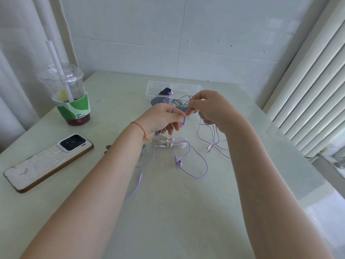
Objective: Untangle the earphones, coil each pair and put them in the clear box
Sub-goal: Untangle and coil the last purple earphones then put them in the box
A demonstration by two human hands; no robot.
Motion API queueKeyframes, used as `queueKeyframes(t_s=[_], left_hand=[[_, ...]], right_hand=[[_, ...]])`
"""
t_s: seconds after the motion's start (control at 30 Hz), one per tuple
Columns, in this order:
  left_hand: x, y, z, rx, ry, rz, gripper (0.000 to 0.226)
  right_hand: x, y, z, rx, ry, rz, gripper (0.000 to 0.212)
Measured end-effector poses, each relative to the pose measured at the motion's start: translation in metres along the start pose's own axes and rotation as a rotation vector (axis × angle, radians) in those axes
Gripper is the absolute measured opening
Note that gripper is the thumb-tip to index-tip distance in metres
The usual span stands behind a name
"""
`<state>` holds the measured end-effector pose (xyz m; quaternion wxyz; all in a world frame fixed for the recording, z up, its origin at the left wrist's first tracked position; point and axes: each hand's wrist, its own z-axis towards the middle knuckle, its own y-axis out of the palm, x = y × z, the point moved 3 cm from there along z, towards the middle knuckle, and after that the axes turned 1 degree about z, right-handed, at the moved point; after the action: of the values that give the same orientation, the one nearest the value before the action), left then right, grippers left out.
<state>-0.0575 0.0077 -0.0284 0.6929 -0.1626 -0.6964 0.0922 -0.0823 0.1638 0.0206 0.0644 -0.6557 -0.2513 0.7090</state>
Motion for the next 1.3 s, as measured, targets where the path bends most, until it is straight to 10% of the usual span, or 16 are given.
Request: queueKeyframes(t_s=[1.3], left_hand=[[0.008,0.011,-0.013,-0.226,-0.038,-0.121,0.023]], right_hand=[[-0.006,0.001,-0.002,0.044,-0.144,-0.159,0.007]])
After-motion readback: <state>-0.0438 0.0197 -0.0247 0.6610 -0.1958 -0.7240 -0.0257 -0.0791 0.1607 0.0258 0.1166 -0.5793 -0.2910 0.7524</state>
